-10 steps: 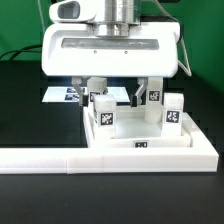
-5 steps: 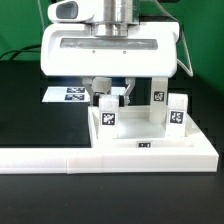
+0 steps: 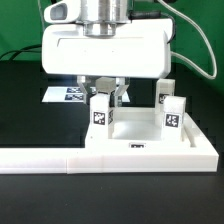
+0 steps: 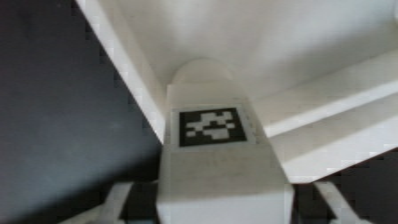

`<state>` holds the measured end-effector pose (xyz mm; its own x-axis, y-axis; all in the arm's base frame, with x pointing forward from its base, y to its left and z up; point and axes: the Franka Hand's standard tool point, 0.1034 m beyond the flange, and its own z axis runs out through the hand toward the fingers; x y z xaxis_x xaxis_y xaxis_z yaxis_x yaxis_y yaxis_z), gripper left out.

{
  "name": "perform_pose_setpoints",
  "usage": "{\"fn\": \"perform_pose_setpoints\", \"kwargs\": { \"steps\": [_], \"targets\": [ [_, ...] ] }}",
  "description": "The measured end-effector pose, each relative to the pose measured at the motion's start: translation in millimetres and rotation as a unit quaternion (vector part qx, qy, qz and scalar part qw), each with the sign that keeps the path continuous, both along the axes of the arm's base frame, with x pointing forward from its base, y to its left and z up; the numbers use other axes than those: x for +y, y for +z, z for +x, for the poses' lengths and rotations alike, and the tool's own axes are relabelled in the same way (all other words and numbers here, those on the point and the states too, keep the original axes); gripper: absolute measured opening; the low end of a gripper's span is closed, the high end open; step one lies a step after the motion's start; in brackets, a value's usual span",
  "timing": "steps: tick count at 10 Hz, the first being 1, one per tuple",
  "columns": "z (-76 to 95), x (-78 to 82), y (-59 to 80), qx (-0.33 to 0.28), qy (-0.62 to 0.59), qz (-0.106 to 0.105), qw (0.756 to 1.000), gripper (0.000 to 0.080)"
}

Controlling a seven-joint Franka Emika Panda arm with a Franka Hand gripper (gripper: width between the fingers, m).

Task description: Assemble square table

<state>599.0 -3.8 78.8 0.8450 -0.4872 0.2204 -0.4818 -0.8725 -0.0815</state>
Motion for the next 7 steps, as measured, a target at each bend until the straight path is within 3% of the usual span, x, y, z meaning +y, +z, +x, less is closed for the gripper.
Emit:
{"fn": "perform_pose_setpoints", "kwargs": {
  "steps": [4, 6, 7],
  "targets": [
    [-2.8, -10.6, -0.7, 0.0, -0.067, 0.004, 0.998, 0.0301],
    [-2.9, -10.7, -0.9, 0.0, -0.067, 0.004, 0.998, 0.0536],
    [-3.0, -10.7, -1.0, 0.0, -0.067, 0.004, 0.998, 0.0536]
  ]
}}
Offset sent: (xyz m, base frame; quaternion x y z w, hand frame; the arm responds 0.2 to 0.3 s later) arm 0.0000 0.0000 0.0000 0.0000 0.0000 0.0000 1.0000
